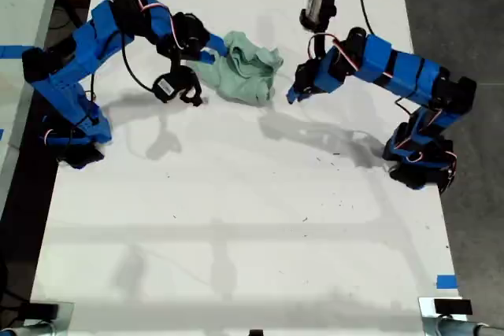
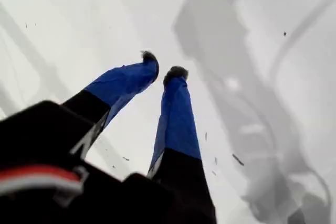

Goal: Fold t shirt

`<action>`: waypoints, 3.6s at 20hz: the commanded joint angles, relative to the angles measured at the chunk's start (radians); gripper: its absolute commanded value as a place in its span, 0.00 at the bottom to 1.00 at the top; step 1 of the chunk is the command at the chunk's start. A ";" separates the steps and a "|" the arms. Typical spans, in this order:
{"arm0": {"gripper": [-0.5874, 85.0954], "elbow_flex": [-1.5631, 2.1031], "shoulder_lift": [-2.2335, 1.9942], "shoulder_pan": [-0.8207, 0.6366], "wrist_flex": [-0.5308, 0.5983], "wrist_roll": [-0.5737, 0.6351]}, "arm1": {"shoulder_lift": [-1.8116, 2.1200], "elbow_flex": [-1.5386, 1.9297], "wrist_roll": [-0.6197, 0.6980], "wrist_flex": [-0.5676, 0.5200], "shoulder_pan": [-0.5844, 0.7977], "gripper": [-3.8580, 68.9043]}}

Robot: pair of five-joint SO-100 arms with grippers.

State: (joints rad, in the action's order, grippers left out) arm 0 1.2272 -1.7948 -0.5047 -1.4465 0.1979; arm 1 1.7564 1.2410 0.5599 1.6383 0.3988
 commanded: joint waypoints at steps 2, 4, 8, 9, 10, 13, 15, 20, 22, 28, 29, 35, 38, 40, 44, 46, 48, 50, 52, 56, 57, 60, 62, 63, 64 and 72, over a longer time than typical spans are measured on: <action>0.14 0.127 -0.163 0.267 -0.112 -0.233 | 0.334 0.143 -0.114 0.114 -0.172 0.19; 0.12 0.342 -0.322 0.405 -0.120 -0.400 | 0.606 0.281 -0.193 0.118 -0.262 0.16; 0.14 0.571 -0.399 0.672 -0.118 -0.719 | 0.788 0.549 -0.377 0.115 -0.454 0.13; 0.16 0.601 -0.388 0.692 -0.114 -0.735 | 0.769 0.609 -0.416 0.109 -0.495 0.13; 0.16 0.629 -0.390 0.687 -0.112 -0.730 | 0.764 0.669 -0.437 0.104 -0.515 0.12; 0.16 0.778 -0.503 0.589 -0.092 -0.681 | 0.870 0.822 -0.489 0.095 -0.546 0.12; 0.14 0.887 -0.647 0.534 -0.054 -0.647 | 1.015 0.925 -0.509 0.094 -0.545 0.11; 0.10 1.149 -0.870 0.589 0.055 -0.759 | 1.393 1.221 -0.641 0.046 -0.658 0.12; 0.09 1.235 -0.960 0.609 0.097 -0.769 | 1.401 1.261 -0.627 -0.005 -0.684 0.13; 0.03 1.709 -1.784 0.525 0.259 -0.523 | 1.740 1.516 -0.545 -0.094 -0.666 0.16; 0.02 1.726 -1.789 0.497 0.265 -0.471 | 1.740 1.548 -0.525 -0.104 -0.650 0.17; 0.05 1.913 -1.793 0.414 0.298 -0.324 | 1.743 1.703 -0.499 -0.118 -0.626 0.16; 0.10 1.962 -1.790 0.411 0.342 -0.291 | 1.743 1.709 -0.400 -0.120 -0.594 0.21; 0.12 1.962 -1.790 0.442 0.342 -0.284 | 1.744 1.813 -0.324 -0.216 -0.601 0.21; 0.04 1.967 -1.790 0.572 0.341 -0.293 | 1.743 1.847 -0.218 -0.259 -0.615 0.21; 0.05 1.965 -1.790 0.620 0.339 -0.293 | 1.743 1.847 -0.121 -0.259 -0.609 0.21; 0.06 1.965 -1.790 0.640 0.339 -0.293 | 1.743 1.847 0.046 -0.259 -0.604 0.21; 0.07 1.965 -1.790 0.646 0.339 -0.293 | 1.743 1.850 0.334 -0.265 -0.609 0.20; 0.07 1.967 -1.790 0.644 0.339 -0.293 | 1.743 1.850 0.328 -0.265 -0.611 0.18; 0.07 1.967 -1.790 0.644 0.339 -0.293 | 1.743 1.850 0.328 -0.265 -0.609 0.15; 0.07 1.967 -1.790 0.644 0.339 -0.293 | 1.743 1.850 0.328 -0.265 -0.609 0.15; 0.07 1.967 -1.790 0.643 0.339 -0.293 | 1.743 1.850 0.328 -0.265 -0.609 0.14; 0.07 1.970 -1.790 0.643 0.341 -0.293 | 1.743 1.850 0.330 -0.265 -0.609 0.14; 0.07 1.971 -1.790 0.643 0.341 -0.293 | 1.743 1.850 0.330 -0.265 -0.607 0.14; 0.07 1.970 -1.790 0.643 0.341 -0.293 | 1.743 1.850 0.330 -0.265 -0.607 0.14; 0.07 1.971 -1.790 0.641 0.341 -0.293 | 1.743 1.850 0.330 -0.265 -0.606 0.13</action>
State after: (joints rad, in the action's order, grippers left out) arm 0 3.1815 -3.5803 0.1304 -1.1213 -0.0920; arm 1 3.4913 3.0189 0.8774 1.4036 -0.2056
